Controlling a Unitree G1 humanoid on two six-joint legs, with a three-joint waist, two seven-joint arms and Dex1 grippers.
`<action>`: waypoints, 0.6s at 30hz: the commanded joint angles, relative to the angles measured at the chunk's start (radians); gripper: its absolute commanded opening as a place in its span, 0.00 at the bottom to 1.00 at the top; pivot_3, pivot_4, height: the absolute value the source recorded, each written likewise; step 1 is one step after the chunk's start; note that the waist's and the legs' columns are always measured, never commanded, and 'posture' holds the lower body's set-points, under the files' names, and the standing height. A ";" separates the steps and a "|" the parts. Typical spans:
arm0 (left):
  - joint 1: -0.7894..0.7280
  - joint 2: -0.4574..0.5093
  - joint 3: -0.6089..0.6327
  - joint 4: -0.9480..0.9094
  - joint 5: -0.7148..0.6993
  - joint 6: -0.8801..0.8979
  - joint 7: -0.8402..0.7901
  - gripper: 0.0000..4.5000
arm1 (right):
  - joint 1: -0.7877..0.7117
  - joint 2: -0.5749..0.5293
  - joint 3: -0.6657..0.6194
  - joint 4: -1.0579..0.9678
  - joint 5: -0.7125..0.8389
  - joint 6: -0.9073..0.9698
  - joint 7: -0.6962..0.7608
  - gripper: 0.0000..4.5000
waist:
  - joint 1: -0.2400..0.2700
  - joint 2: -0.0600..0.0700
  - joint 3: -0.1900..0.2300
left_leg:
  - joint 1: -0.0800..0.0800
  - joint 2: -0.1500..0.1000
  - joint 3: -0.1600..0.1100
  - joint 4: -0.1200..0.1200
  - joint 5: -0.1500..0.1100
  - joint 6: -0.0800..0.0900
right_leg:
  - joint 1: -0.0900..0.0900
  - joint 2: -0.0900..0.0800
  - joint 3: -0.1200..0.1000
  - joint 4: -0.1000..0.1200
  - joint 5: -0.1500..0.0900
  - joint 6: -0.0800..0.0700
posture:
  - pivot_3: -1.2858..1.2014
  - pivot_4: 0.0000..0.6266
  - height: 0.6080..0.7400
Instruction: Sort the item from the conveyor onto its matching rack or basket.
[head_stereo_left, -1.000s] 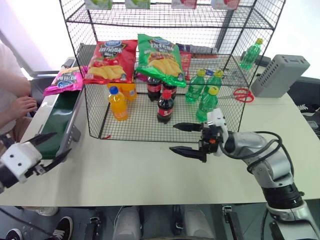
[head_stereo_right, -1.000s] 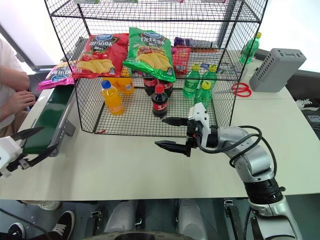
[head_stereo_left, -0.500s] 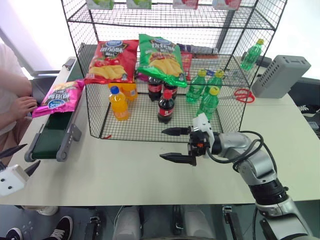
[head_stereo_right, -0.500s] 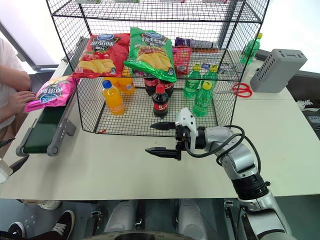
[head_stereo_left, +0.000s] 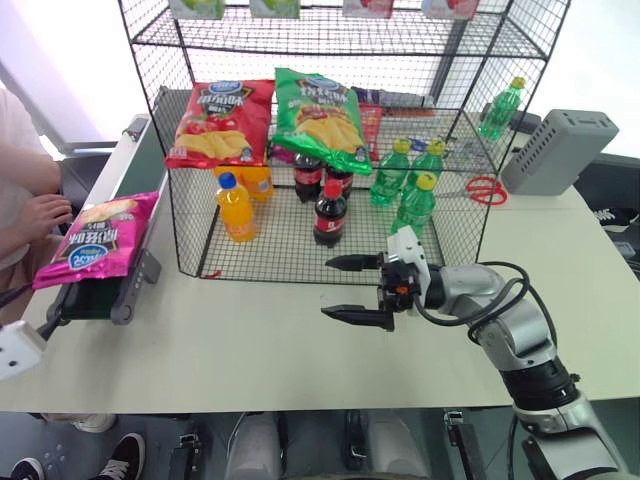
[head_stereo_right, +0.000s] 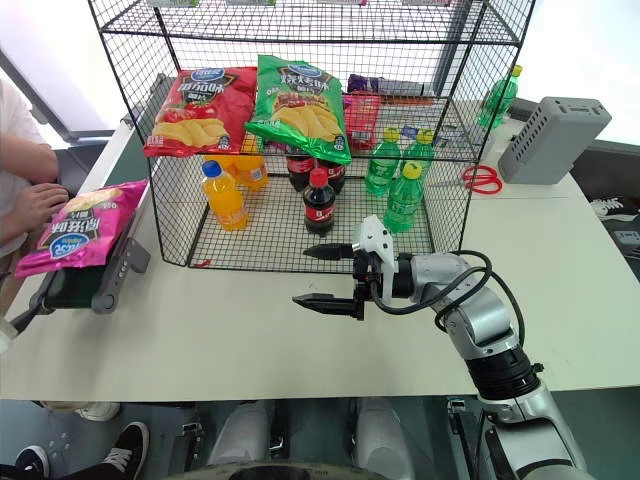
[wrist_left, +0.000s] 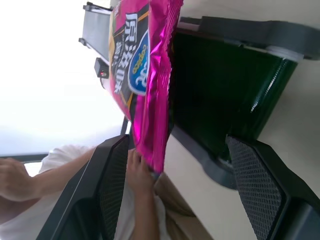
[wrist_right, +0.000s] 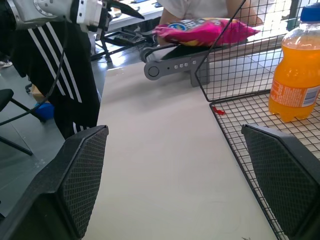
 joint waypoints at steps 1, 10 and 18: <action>-0.016 0.018 -0.014 -0.005 -0.017 0.001 0.027 0.72 | 0.001 -0.010 -0.024 -0.051 0.010 -0.003 -0.005 0.99 | -0.001 0.000 0.000 | 0.000 0.000 0.000 0.000 0.000 0.000 | 0.000 0.000 0.000 0.000 0.000 0.000 | 0.52 0.24 1.00; -0.083 0.028 -0.082 0.005 -0.045 0.027 0.020 0.72 | 0.010 -0.021 -0.029 -0.066 0.012 -0.003 -0.020 0.99 | -0.013 0.000 0.000 | 0.000 0.000 0.000 0.000 0.000 0.000 | 0.000 0.000 0.000 0.001 0.000 0.000 | 0.52 0.24 1.00; -0.067 0.023 -0.111 -0.004 -0.123 0.057 -0.039 0.01 | 0.005 -0.030 -0.040 -0.067 0.013 -0.001 -0.034 1.00 | -0.014 0.000 0.000 | 0.000 0.000 0.000 0.000 0.000 0.000 | 0.000 0.000 0.000 0.001 0.000 0.000 | 0.52 0.24 1.00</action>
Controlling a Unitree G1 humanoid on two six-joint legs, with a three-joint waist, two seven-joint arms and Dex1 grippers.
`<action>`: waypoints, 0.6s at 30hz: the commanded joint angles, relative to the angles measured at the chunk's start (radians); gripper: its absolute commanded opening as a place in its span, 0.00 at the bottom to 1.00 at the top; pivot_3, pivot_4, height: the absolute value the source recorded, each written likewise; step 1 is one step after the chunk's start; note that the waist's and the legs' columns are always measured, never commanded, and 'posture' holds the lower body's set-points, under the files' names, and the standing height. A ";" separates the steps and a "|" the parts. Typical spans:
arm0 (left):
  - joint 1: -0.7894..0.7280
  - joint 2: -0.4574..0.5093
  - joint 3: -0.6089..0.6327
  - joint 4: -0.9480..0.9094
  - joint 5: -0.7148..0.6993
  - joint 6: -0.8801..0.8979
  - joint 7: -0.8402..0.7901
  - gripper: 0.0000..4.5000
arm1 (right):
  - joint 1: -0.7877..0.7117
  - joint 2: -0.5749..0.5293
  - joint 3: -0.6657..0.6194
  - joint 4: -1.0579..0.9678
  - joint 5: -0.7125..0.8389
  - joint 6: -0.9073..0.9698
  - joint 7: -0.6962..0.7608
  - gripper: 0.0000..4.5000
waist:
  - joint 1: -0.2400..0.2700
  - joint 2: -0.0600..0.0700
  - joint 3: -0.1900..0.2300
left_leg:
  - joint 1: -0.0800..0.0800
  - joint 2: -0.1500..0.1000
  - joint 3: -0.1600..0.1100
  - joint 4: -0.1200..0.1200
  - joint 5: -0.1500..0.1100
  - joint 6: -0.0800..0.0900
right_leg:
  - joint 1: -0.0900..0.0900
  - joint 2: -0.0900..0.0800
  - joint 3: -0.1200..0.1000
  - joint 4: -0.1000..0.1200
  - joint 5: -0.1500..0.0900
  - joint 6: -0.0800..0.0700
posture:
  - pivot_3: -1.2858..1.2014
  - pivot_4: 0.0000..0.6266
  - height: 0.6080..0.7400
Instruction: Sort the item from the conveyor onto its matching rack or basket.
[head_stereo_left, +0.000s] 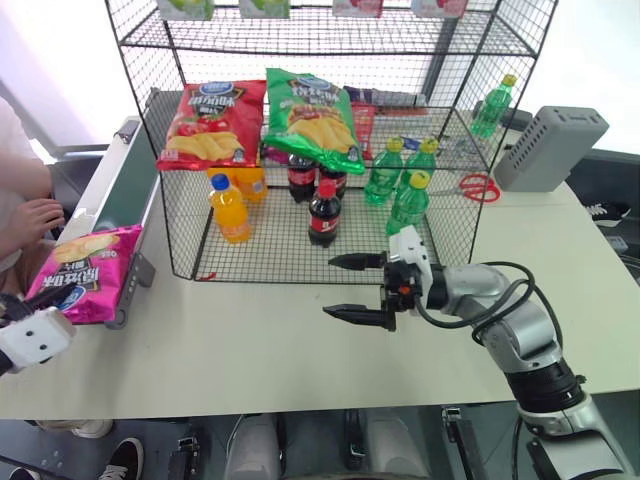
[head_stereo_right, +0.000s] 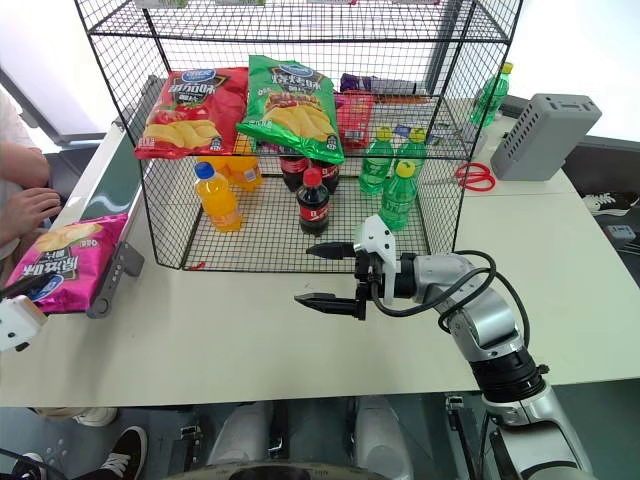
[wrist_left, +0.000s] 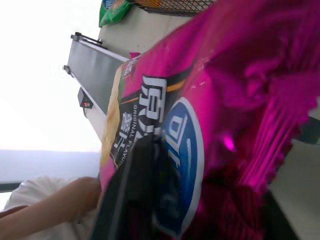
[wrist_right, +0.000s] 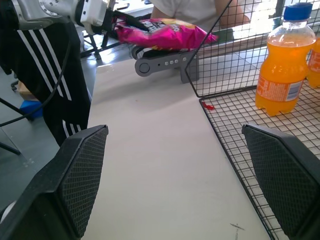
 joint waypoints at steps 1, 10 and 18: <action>0.012 0.013 0.003 -0.009 -0.027 0.017 -0.008 0.01 | -0.003 -0.007 -0.032 -0.041 0.012 -0.006 -0.004 1.00 | 0.000 0.000 0.000 | 0.000 0.000 0.000 0.000 0.000 0.000 | 0.000 0.000 0.000 0.000 0.000 0.000 | 0.52 0.24 1.00; -0.073 -0.039 0.171 -0.216 -0.575 0.342 -0.148 0.01 | -0.011 -0.006 -0.033 -0.010 -0.009 -0.031 0.000 1.00 | 0.000 -0.001 0.000 | 0.000 0.000 0.000 0.000 0.000 0.000 | 0.000 0.000 0.000 0.000 0.000 0.000 | 0.52 0.24 1.00; 0.106 0.012 0.511 -0.476 -1.353 1.125 -0.456 0.01 | -0.022 -0.019 -0.045 0.030 -0.014 -0.054 0.034 1.00 | -0.010 0.000 0.000 | 0.000 0.000 -0.001 0.000 0.000 0.000 | 0.000 0.000 0.000 0.000 0.000 0.000 | 0.52 0.24 1.00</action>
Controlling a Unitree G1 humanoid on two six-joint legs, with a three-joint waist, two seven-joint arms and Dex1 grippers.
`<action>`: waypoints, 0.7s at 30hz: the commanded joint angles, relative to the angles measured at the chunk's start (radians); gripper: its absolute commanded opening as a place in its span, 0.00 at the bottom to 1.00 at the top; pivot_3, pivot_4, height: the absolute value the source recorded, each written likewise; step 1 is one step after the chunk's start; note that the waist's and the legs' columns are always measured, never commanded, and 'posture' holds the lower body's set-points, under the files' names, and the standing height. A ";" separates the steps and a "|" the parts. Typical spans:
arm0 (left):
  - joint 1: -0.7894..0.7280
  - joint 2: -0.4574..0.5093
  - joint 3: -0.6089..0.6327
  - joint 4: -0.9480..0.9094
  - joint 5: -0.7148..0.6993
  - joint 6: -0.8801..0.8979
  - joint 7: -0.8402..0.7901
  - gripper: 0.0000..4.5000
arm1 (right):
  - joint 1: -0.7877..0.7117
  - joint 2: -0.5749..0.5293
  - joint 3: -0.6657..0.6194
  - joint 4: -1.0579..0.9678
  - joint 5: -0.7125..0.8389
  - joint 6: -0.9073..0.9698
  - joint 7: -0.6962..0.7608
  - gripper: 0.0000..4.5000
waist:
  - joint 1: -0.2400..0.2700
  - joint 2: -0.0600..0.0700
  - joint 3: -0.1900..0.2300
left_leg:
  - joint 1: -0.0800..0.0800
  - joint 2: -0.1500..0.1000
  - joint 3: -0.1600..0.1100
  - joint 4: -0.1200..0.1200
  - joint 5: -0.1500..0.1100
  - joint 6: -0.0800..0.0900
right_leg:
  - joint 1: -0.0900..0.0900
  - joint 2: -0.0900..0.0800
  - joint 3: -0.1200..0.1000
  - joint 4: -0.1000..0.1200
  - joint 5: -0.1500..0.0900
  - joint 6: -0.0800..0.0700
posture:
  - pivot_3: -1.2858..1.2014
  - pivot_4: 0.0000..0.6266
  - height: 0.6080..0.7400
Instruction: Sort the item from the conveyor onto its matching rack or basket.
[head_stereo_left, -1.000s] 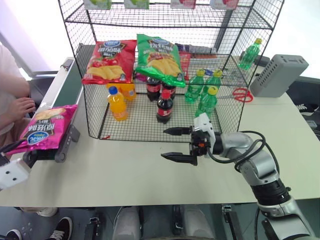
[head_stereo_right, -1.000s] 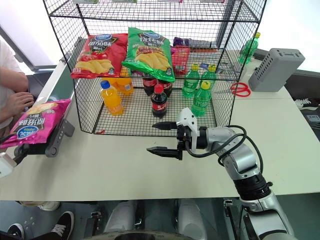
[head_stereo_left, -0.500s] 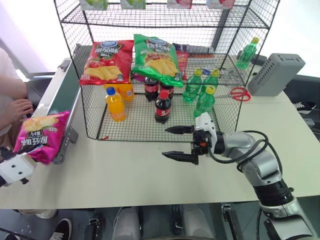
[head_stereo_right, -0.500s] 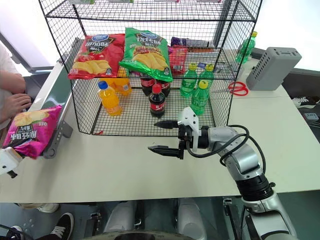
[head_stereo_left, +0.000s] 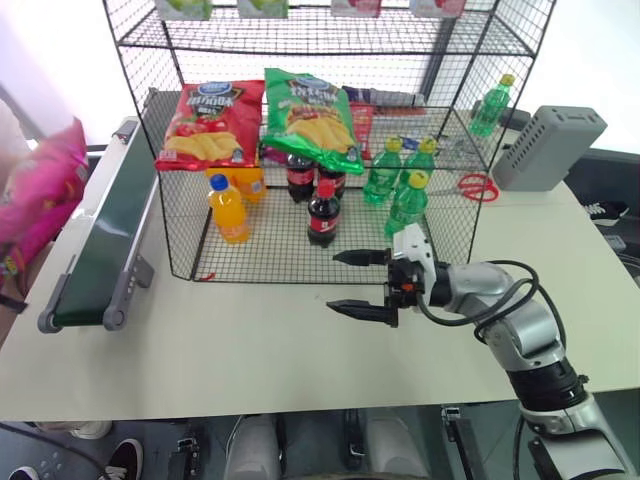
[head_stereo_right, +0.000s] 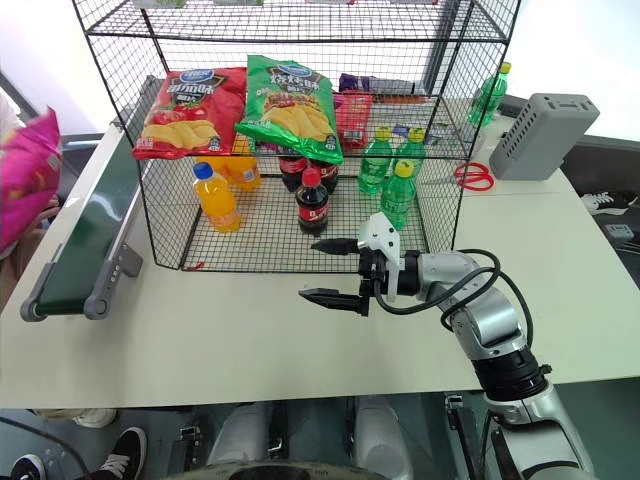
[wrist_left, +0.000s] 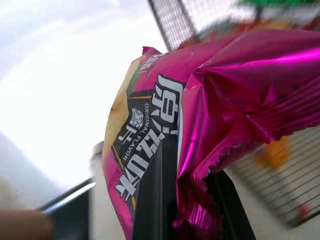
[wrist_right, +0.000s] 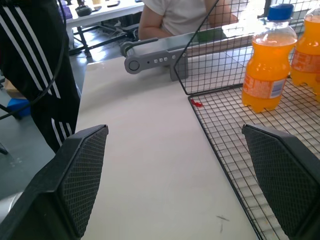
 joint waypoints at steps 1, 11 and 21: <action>0.060 0.035 0.148 -0.066 -0.278 0.311 -0.065 0.01 | -0.021 -0.008 -0.028 -0.002 0.010 -0.019 0.021 1.00 | 0.005 0.000 0.000 | 0.000 0.000 0.000 0.000 0.000 0.000 | 0.000 0.000 0.000 0.000 0.000 0.000 | 0.52 0.24 1.00; 0.159 -0.013 -0.119 -0.335 -0.877 0.830 -0.004 0.01 | -0.043 -0.139 -0.168 -0.126 0.512 0.514 0.077 1.00 | 0.016 0.003 0.001 | 0.003 -0.002 -0.004 0.000 0.000 0.000 | 0.004 -0.002 0.000 0.000 -0.002 -0.004 | 0.52 0.24 1.00; -0.262 -0.152 -0.567 -0.283 -0.851 0.843 0.080 0.01 | -0.019 -0.173 -0.161 -0.157 0.638 0.702 -0.001 1.00 | 0.015 0.002 0.001 | 0.005 -0.002 -0.004 0.000 0.000 0.000 | 0.005 0.001 0.001 0.001 -0.001 -0.003 | 0.52 0.24 1.00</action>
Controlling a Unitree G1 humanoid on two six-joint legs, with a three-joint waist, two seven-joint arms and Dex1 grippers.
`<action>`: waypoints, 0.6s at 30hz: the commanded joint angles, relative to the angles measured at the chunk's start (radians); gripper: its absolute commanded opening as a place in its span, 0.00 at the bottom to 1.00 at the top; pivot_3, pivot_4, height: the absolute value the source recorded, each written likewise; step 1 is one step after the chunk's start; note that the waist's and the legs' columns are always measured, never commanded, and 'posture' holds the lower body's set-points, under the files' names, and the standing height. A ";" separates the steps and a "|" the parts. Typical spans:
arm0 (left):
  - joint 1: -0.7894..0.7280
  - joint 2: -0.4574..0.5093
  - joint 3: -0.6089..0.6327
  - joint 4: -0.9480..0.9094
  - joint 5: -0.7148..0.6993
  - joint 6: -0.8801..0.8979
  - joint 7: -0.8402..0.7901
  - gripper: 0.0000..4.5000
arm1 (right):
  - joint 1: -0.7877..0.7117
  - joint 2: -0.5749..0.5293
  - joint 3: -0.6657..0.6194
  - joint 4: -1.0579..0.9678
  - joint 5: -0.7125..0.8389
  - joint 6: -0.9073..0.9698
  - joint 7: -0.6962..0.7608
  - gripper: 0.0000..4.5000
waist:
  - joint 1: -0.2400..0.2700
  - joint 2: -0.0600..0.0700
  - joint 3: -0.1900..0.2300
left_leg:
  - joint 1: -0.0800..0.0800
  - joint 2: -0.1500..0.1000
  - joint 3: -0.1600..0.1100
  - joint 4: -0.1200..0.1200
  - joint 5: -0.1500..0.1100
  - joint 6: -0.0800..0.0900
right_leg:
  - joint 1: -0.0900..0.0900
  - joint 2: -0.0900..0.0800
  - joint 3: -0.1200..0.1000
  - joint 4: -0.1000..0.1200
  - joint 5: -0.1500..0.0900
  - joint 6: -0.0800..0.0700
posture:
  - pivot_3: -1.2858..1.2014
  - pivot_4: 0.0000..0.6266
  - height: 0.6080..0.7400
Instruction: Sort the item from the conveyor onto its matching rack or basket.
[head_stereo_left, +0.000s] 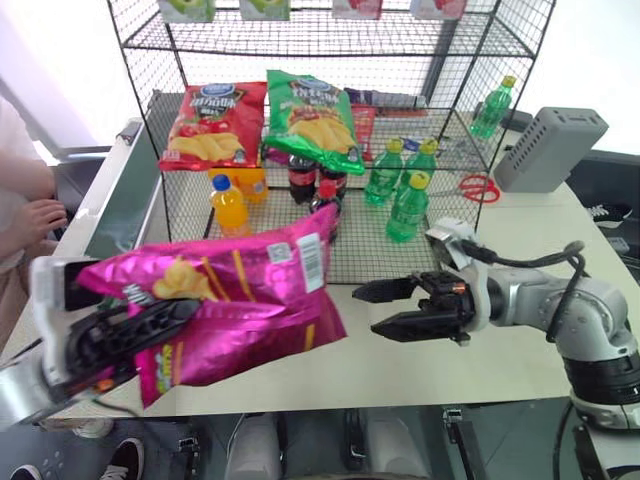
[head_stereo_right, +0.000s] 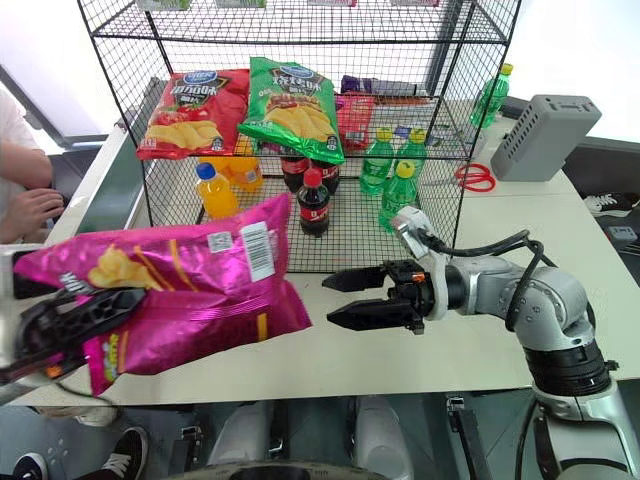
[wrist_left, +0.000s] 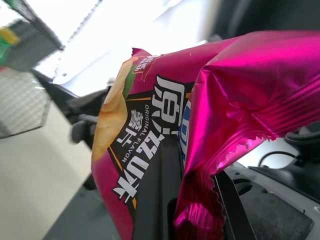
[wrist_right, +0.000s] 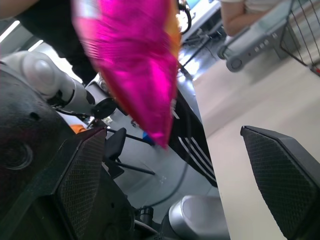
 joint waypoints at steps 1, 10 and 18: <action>-0.091 -0.048 -0.099 0.028 0.001 0.007 0.012 0.01 | 0.004 0.007 -0.004 -0.046 0.019 -0.005 -0.006 1.00 | 0.003 0.000 0.000 | 0.000 0.000 0.000 0.000 0.000 0.000 | 0.000 0.000 0.000 0.000 0.000 0.000 | 0.52 0.24 1.00; -0.245 -0.130 -0.180 0.121 0.063 0.017 0.032 0.01 | -0.001 0.001 -0.040 -0.063 0.168 0.088 -0.034 1.00 | 0.003 -0.001 0.000 | -0.001 0.000 0.000 0.000 0.000 0.000 | 0.000 0.000 0.000 0.000 0.000 0.000 | 0.52 0.24 1.00; -0.287 -0.165 -0.192 0.157 0.090 0.040 0.030 0.01 | -0.043 0.064 -0.052 -0.029 0.201 0.062 -0.120 1.00 | 0.003 -0.001 0.000 | -0.001 0.000 -0.001 0.000 0.000 0.000 | 0.000 0.000 0.000 0.000 0.000 0.000 | 0.52 0.24 1.00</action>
